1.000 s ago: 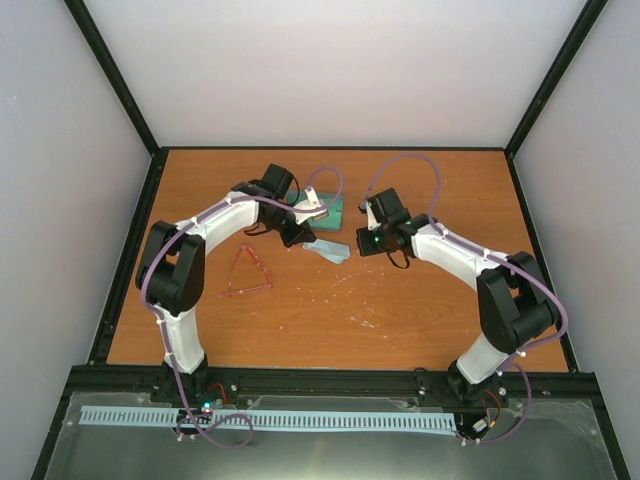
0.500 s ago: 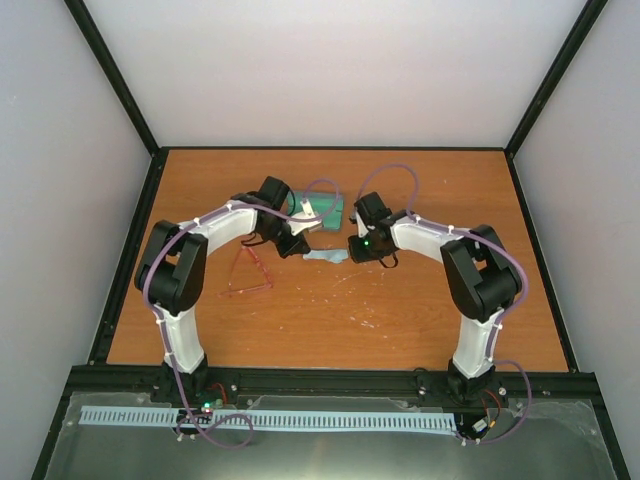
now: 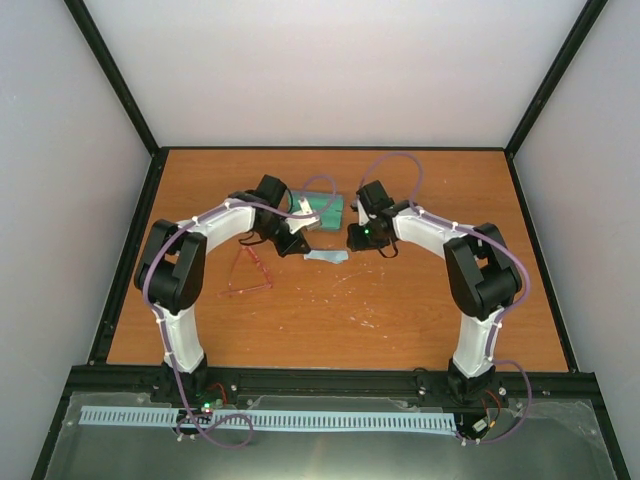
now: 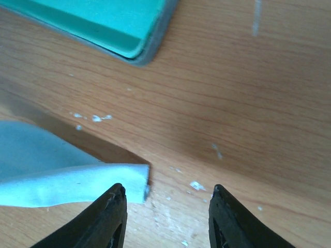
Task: Organize the sunglasses
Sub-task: Adjust the glasses cleaning cloth at the center of the board.
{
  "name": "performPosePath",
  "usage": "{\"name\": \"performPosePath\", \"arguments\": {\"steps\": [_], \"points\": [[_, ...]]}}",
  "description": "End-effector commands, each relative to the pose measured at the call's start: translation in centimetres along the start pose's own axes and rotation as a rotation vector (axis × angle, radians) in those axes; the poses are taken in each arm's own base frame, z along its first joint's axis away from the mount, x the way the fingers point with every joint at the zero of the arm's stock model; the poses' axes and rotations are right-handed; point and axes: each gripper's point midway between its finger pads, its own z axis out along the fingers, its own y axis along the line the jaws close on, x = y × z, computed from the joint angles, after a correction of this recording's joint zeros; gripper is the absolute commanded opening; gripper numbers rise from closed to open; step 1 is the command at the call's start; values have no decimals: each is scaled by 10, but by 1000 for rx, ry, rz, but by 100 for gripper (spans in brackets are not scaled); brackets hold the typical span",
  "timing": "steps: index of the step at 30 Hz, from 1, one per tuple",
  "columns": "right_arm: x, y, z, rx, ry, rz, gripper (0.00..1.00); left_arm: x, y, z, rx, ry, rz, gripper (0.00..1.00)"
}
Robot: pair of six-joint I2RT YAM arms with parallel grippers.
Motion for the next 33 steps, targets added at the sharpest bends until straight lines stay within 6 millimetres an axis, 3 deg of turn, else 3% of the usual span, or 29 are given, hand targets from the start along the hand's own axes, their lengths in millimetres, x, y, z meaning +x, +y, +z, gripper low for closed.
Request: {"name": "performPosePath", "arguments": {"steps": [1,8,12,17,20,24,28,33], "points": [[-4,-19,-18,14,-46,83,41,-22,-33,-9,104,-44,34,1],[-2,-51,-41,111,-105,109,38,-35,-101,-4,212,-31,116,0],[2,-67,-56,128,-145,141,37,-54,-128,-20,259,-57,138,0],[8,-69,-66,120,-162,160,37,-78,-146,-40,341,-119,110,1],[11,-68,-61,108,-149,168,37,-71,-139,-25,341,-110,99,0],[15,-68,-44,92,-105,164,37,-37,-113,15,360,-46,33,0],[16,-69,-30,91,-58,149,37,-15,-69,43,368,-18,-63,1],[17,-64,-27,65,-30,123,44,-15,-14,53,296,-13,-93,0]]}}
